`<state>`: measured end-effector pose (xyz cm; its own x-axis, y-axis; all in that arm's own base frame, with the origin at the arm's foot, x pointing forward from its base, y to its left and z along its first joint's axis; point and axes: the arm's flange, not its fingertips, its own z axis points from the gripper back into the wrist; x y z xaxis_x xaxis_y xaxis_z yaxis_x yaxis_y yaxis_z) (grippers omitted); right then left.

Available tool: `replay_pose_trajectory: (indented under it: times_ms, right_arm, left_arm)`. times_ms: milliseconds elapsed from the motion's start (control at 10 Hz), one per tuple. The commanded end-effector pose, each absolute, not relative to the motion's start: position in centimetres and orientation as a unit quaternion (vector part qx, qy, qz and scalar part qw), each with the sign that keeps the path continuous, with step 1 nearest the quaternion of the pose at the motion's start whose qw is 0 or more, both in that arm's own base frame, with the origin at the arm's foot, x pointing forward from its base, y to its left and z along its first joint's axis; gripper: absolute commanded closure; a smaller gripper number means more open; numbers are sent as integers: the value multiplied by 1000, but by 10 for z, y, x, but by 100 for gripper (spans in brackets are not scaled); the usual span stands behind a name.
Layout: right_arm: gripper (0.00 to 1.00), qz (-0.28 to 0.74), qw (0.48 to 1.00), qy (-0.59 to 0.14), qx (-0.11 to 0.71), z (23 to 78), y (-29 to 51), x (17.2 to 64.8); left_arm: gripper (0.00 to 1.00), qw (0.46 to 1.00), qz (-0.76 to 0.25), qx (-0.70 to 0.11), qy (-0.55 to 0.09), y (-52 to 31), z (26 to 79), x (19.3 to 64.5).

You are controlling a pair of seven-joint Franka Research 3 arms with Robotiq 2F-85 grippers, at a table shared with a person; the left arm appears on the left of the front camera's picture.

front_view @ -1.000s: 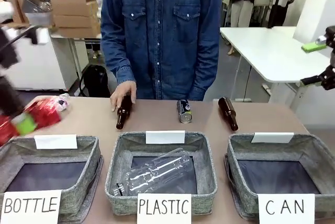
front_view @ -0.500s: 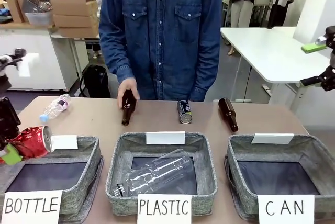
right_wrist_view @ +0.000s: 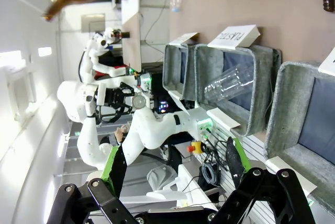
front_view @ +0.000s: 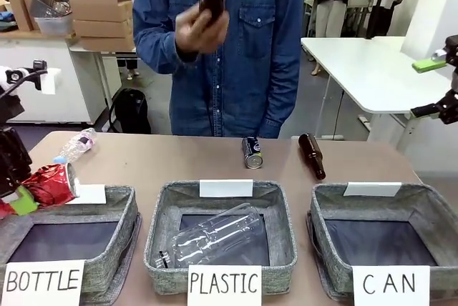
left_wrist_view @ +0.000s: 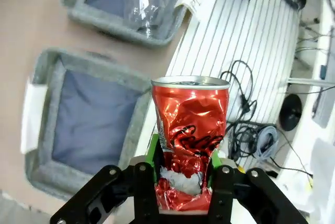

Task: Sort the can waste into the basket.
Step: Pick up the can waste from the table and place it in the right Fabric basket.

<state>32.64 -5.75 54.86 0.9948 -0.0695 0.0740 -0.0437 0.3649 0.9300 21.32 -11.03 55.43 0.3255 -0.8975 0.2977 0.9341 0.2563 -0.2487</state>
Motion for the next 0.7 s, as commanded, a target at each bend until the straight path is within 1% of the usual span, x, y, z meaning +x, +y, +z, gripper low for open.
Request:
replay_pose_trajectory:
  times_ms: [0,100,200,300,400,600]
  right_arm:
    - [0,-12,830,-38,556,561,-80,319]
    - [0,-30,836,-17,548,569,-110,312]
    - [0,-47,843,-20,535,573,-140,303]
    - [0,-64,849,-26,525,575,-176,287]
    - [0,-77,859,-38,505,571,-212,267]
    - [0,-72,856,-49,510,554,-278,218]
  left_arm:
    - [62,699,-674,-207,-118,-214,560,196]
    - [62,670,-700,-206,-137,-252,564,190]
    - [62,603,-751,-223,-151,-311,568,186]
    - [62,574,-773,-215,-163,-363,569,190]
    - [62,541,-793,-229,-163,-417,564,197]
    - [62,514,-807,-227,-184,-536,539,223]
